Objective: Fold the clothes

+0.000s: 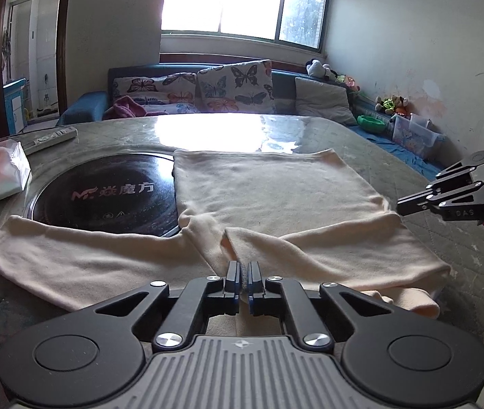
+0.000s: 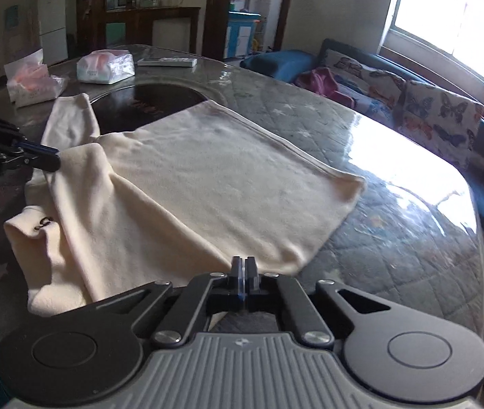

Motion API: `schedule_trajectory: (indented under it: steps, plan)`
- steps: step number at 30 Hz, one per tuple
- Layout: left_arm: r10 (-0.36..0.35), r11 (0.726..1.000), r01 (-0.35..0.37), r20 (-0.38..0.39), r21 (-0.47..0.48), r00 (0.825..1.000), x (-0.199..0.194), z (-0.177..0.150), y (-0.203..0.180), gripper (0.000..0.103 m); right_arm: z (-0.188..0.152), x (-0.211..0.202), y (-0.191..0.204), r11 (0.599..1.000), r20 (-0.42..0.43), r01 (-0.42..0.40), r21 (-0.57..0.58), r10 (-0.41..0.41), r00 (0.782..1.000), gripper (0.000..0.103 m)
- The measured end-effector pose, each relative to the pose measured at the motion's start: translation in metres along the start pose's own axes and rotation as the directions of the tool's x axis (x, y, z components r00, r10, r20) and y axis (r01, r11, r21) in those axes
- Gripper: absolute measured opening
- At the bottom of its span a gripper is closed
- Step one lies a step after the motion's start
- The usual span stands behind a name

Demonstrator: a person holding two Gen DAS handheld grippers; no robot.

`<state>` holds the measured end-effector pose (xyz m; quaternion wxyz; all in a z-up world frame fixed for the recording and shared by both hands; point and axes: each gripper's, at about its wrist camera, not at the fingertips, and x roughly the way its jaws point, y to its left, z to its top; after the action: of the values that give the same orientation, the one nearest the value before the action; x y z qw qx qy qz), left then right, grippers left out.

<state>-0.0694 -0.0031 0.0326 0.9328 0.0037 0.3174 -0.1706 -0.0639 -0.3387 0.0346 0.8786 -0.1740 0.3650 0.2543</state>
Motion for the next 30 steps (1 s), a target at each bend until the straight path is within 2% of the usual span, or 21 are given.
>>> schedule_trajectory:
  steps: [3, 5, 6, 10, 12, 18, 24, 28, 30]
  plan:
    - [0.005, 1.000, -0.005, -0.042, 0.000, 0.999, 0.006, -0.005, 0.002, 0.005, -0.011, 0.001, -0.008, 0.999, -0.005, 0.030, 0.027, -0.030, 1.000, 0.000]
    - [0.009, 1.000, -0.008, -0.042, 0.011, 0.999, 0.003, -0.006, 0.002, 0.005, -0.013, -0.002, -0.012, 0.998, 0.015, 0.008, 0.064, -0.009, 1.000, 0.000]
    - [0.016, 1.000, -0.015, -0.042, 0.013, 0.999, 0.002, -0.004, 0.003, 0.005, -0.014, -0.003, -0.014, 0.997, 0.026, -0.003, 0.082, 0.001, 1.000, 0.003]
    - [0.052, 0.999, -0.052, -0.034, 0.016, 0.998, -0.001, 0.003, 0.008, 0.006, -0.003, -0.002, -0.005, 0.999, 0.057, -0.031, 0.029, 0.029, 0.998, 0.015]
    - [0.048, 0.999, -0.048, -0.018, 0.014, 0.999, -0.002, 0.009, 0.008, 0.007, 0.002, 0.002, 0.001, 0.999, 0.061, -0.039, -0.001, 0.039, 0.997, 0.022]
    - [-0.019, 0.999, 0.018, 0.022, 0.043, 1.000, 0.009, 0.026, -0.006, 0.007, 0.005, 0.020, 0.010, 0.998, 0.028, -0.051, -0.035, 0.052, 0.998, 0.021]
    - [-0.002, 0.998, 0.004, -0.037, 0.063, 0.999, 0.040, 0.022, -0.005, 0.007, -0.001, 0.023, 0.004, 1.000, 0.011, -0.022, 0.021, 0.022, 1.000, 0.021]
    - [0.021, 0.998, -0.018, -0.047, 0.060, 0.999, 0.037, 0.019, 0.001, 0.007, -0.005, 0.021, 0.001, 0.999, 0.010, -0.015, 0.047, 0.014, 1.000, 0.021]
    - [0.002, 0.999, -0.001, -0.030, 0.050, 1.000, 0.032, 0.023, -0.001, 0.007, -0.003, 0.020, 0.003, 0.999, 0.015, -0.006, 0.044, 0.006, 1.000, 0.021]
